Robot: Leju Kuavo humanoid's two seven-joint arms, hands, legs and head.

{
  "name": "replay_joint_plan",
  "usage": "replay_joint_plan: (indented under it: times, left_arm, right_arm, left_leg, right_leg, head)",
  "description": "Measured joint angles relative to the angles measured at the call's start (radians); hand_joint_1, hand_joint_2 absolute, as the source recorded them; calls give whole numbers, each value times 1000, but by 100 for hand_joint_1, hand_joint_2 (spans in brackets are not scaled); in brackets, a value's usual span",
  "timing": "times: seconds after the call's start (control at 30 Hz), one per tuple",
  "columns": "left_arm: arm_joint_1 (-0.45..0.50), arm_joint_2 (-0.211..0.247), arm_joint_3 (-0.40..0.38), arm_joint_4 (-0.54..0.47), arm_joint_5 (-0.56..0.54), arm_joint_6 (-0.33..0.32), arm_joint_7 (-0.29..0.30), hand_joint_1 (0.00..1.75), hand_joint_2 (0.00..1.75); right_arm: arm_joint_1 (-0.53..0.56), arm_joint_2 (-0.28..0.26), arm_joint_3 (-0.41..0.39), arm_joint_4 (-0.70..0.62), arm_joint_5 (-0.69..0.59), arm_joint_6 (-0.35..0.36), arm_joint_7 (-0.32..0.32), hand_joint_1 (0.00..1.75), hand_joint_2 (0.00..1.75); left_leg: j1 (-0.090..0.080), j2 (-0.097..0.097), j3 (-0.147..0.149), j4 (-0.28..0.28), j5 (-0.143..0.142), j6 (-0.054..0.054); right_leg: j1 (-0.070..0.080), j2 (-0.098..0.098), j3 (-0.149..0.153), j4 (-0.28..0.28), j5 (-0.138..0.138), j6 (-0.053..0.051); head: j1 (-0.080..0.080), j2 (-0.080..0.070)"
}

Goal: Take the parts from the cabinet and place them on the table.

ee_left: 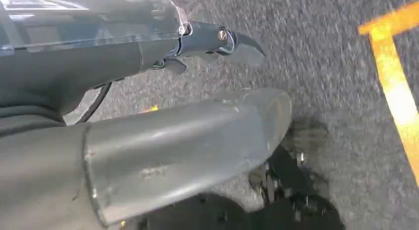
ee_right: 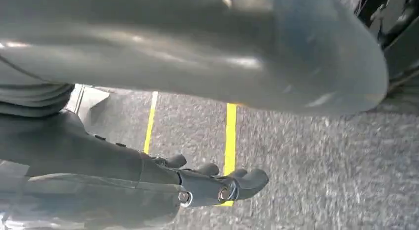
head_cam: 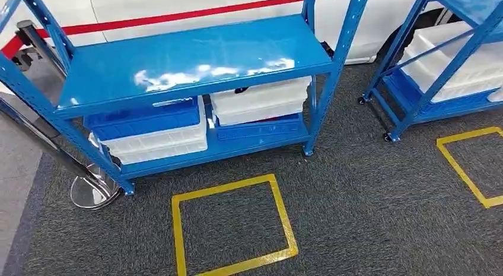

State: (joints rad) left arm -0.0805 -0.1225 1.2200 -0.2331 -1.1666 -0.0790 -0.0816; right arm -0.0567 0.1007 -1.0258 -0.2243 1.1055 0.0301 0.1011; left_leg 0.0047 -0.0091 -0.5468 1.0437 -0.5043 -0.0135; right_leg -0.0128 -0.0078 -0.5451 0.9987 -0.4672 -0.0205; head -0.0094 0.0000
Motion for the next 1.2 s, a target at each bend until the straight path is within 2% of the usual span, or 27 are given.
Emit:
replay_joint_plan:
  times: [0.07, 0.1, 0.13, 0.17, 0.23, 0.27, 0.3, 0.33, 0.43, 0.47, 0.5, 0.53, 0.6, 0.63, 0.67, 0.73, 0.77, 0.8, 0.83, 0.93, 0.97, 1.0, 1.03, 1.07, 1.13, 1.17, 1.2]
  left_arm:
    - [-1, 0, 0, 0, -4, 0, 0, 0, 0]
    - [-1, 0, 0, 0, -6, 0, 0, 0, 0]
    - [1, 0, 0, 0, -7, 0, 0, 0, 0]
    - [3, 0, 0, 0, -8, 0, 0, 0, 0]
    - [3, 0, 0, 0, -9, 0, 0, 0, 0]
    - [2, 0, 0, 0, -9, 0, 0, 0, 0]
    - [0, 0, 0, 0, -9, 0, 0, 0, 0]
    - [-4, 0, 0, 0, -9, 0, 0, 0, 0]
    - [-1, 0, 0, 0, -9, 0, 0, 0, 0]
    - [0, -1, 0, 0, -9, 0, 0, 0, 0]
    - [1, -1, 0, 0, -9, 0, 0, 0, 0]
    - [-1, -1, 0, 0, -9, 0, 0, 0, 0]
    - [-4, -1, 0, 0, -9, 0, 0, 0, 0]
    - [-3, -1, 0, 0, -9, 0, 0, 0, 0]
    - [-3, -1, 0, 0, -9, 0, 0, 0, 0]
    - [-1, -1, 0, 0, -9, 0, 0, 0, 0]
    - [-2, -1, 0, 0, -9, 0, 0, 0, 0]
    - [-2, -2, 0, 0, -9, 0, 0, 0, 0]
    - [-5, -3, 0, 0, -9, 0, 0, 0, 0]
    - [0, -3, 0, 0, -9, 0, 0, 0, 0]
    - [2, -1, 0, 0, -9, 0, 0, 0, 0]
    - [3, -2, 0, 1, -9, 0, 0, 0, 0]
    - [1, -2, 0, 1, -9, 0, 0, 0, 0]
    - [-2, -2, 0, 1, -9, 0, 0, 0, 0]
    - [-5, -2, 0, 1, -9, 0, 0, 0, 0]
    - [-3, -2, 0, 1, -9, 0, 0, 0, 0]
    - [-1, -2, 0, 1, -10, 0, 0, 0, 0]
  right_arm:
    - [1, 0, 0, 0, 10, 4, 0, 0, 0]
    - [2, 0, 0, 0, 11, 4, 0, 0, 0]
    - [2, 0, 0, 0, 12, 5, 0, 0, 0]
    - [2, 0, 0, 0, 13, 5, 0, 0, 0]
    - [2, 0, 0, 0, 13, 8, 0, 0, 0]
    - [2, 0, 0, 0, 13, 8, 0, 0, 0]
    - [4, 0, 0, 0, 13, 8, 1, 0, 0]
    - [4, 0, 0, 0, 13, 8, 1, 0, 0]
    - [-4, 0, 0, 0, 13, 8, 1, 0, 0]
    - [-6, 0, 0, 0, 13, 8, 1, 0, 0]
    - [-5, 0, 0, 0, 14, 8, 2, 0, 0]
    - [-4, 0, 0, 0, 14, 10, 2, 0, 0]
    - [-2, 0, 0, 0, 14, 10, 2, 0, 0]
    - [0, 0, 0, 0, 14, 10, 2, 0, 0]
    - [1, 0, 0, 0, 14, 10, 2, 0, 0]
    - [2, 0, 0, 0, 14, 10, 2, 0, 0]
    - [2, 0, 0, 0, 14, 10, 2, 0, 0]
    - [4, -1, 0, 0, 14, 10, 2, 0, 0]
    - [4, -2, 1, 0, 14, 10, 2, 0, 0]
    - [-3, -2, 1, 0, 14, 8, 2, 0, 0]
    - [-4, 1, 1, 0, 14, 8, 2, 0, 0]
    - [-4, 3, 1, 0, 14, 9, 2, 0, 0]
    - [-1, 2, 0, 0, 14, 9, 2, 0, 0]
    - [2, 2, 0, 0, 14, 9, 2, 0, 0]
    - [4, 2, 0, 0, 14, 10, 2, 0, 0]
    - [4, 2, 0, 0, 14, 13, 2, 0, 0]
    - [5, 2, 0, 0, 15, 16, 3, 0, 0]
  left_leg:
    - [4, 1, -77, 156, -82, -9]
    - [5, 1, -116, 232, -110, -12]
    - [6, 1, -141, 277, -116, -14]
    - [7, 2, -143, 272, -95, -15]
    - [7, 15, -80, 131, -3, -13]
    - [6, 41, -33, 36, 42, -8]
    - [1, 88, -10, -17, 41, -2]
    - [-6, 77, -12, -27, 41, 11]
    - [-9, 45, -19, -27, 42, 28]
    - [0, 36, -8, -39, 50, 39]
    - [0, 28, -6, -42, 52, 43]
    - [2, 20, -8, -42, 55, 48]
    - [0, -3, -11, -42, 56, 50]
    - [0, -15, -12, -41, 56, 50]
    - [0, -27, -10, -41, 56, 49]
    - [0, -54, -5, -40, 54, 47]
    - [0, -67, -2, -40, 53, 45]
    - [3, -77, -3, -40, 52, 44]
    - [-4, -87, -6, -33, 48, 36]
    - [5, -115, -14, -42, 54, 14]
    - [-4, -124, -14, -41, 52, 6]
    - [-1, -86, -17, -21, 39, 6]
    - [-2, -43, -39, 24, 6, 4]
    - [0, -16, -79, 105, -40, -2]
    - [3, -1, -154, 256, -102, -8]
    - [4, 2, -164, 277, -98, -9]
    - [5, 3, -151, 251, -71, -9]
  right_leg:
    - [2, -11, 1, 0, -3, -8]
    - [3, -16, 1, 1, -5, -11]
    - [4, -22, 1, 2, -6, -11]
    - [4, -27, 4, 3, -9, -9]
    - [3, -44, 14, 5, -17, -4]
    - [4, -53, 20, 7, -23, -1]
    - [9, -61, 23, 9, -28, 6]
    - [14, -67, 25, 14, -34, 13]
    - [12, -97, 32, 8, -36, 27]
    - [10, -96, 35, 11, -43, 35]
    - [6, -54, 29, 35, -63, 40]
    - [5, -21, 1, 95, -103, 43]
    - [0, 1, -84, 261, -176, 48]
    - [0, 2, -116, 315, -187, 49]
    - [0, 3, -127, 322, -170, 48]
    - [-1, 9, -82, 203, -76, 43]
    - [-1, 27, -43, 112, -26, 38]
    - [0, 71, -13, 36, 4, 31]
    - [-1, 90, -6, 11, -7, 29]
    - [7, 58, -5, 13, -6, 20]
    - [-4, 46, 0, 1, -1, 13]
    - [-5, 32, 5, -6, 2, 8]
    - [-5, 21, 6, -7, 0, 0]
    - [-2, 7, 7, -6, -1, -2]
    - [1, -21, 7, -4, -6, -4]
    - [2, -32, 8, -2, -9, -4]
    - [2, -39, 11, -1, -13, -2]
  head:
    - [-8, 0]
    - [-7, 0]
    - [-9, 0]
    - [-8, 0]
    - [-8, 0]
    - [-9, 0]
    - [-8, 0]
    - [-8, 0]
    - [-5, 0]
    - [-6, 0]
    - [2, 0]
    - [7, 0]
    - [9, 0]
    - [9, 0]
    - [9, 0]
    - [9, 0]
    - [10, 0]
    - [11, 0]
    - [8, 0]
    - [11, 0]
    - [10, 0]
    - [10, 0]
    - [-1, 0]
    - [-4, 0]
    - [-5, 0]
    - [-4, 0]
    - [-4, 0]
